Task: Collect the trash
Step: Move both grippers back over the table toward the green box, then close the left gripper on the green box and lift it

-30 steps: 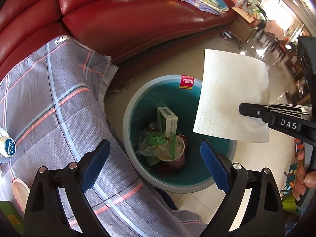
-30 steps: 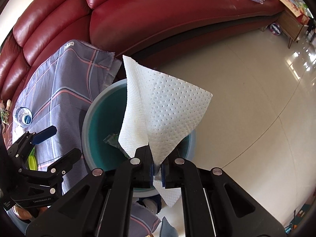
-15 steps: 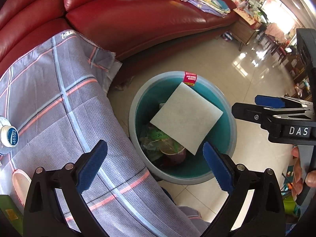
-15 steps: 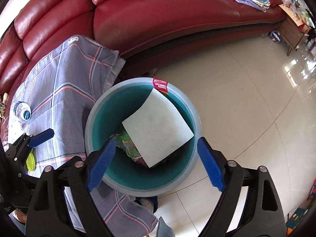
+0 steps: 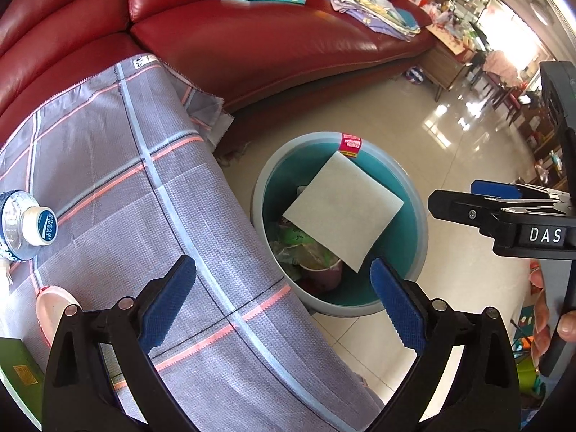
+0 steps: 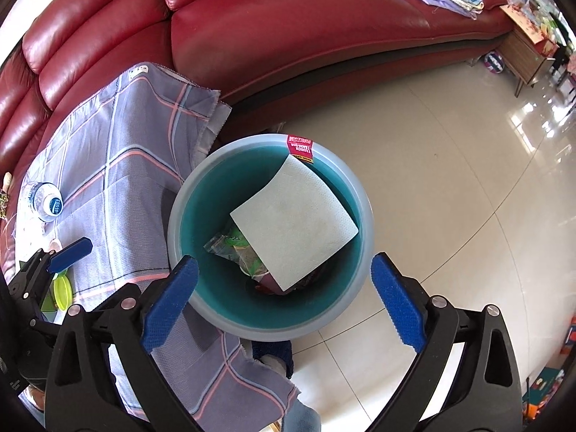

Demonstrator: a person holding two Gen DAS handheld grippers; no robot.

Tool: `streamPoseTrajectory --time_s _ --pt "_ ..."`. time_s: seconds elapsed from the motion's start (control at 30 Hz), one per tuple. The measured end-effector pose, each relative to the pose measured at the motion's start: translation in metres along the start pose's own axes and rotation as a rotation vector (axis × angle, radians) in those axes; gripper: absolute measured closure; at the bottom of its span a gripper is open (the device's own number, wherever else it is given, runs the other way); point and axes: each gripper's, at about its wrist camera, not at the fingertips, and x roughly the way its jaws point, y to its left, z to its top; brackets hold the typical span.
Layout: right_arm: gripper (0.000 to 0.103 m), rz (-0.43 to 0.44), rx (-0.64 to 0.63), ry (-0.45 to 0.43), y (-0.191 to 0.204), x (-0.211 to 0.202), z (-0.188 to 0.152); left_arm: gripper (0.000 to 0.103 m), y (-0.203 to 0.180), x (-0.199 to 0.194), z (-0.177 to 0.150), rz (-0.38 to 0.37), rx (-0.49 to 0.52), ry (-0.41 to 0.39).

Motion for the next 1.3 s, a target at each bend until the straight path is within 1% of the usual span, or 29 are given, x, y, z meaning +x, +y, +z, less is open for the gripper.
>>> streamPoseTrajectory --time_s 0.2,0.5,0.77,0.93,1.03,1.17,1.3 --pt "0.01 0.016 -0.013 0.003 0.016 -0.005 -0.008 0.005 0.014 -0.018 -0.013 0.03 -0.023 -0.008" --pt "0.01 0.069 -0.097 0.01 0.069 -0.009 -0.027 0.005 0.058 -0.066 -0.048 0.119 -0.095 -0.039" --pt "0.01 0.121 -0.225 0.02 0.143 -0.018 -0.053 0.005 0.113 -0.124 -0.1 0.191 -0.16 -0.08" --pt "0.01 0.16 -0.309 0.041 0.202 -0.023 -0.069 0.005 0.157 -0.164 -0.139 0.205 -0.199 -0.11" --pt "0.01 0.176 -0.368 0.059 0.242 -0.023 -0.081 0.005 0.187 -0.183 -0.163 0.226 -0.23 -0.123" --pt "0.01 0.196 -0.44 0.098 0.292 -0.019 -0.097 0.005 0.224 -0.198 -0.19 0.254 -0.285 -0.132" --pt "0.01 0.18 -0.49 0.11 0.327 -0.016 -0.111 0.005 0.255 -0.201 -0.213 0.265 -0.32 -0.119"
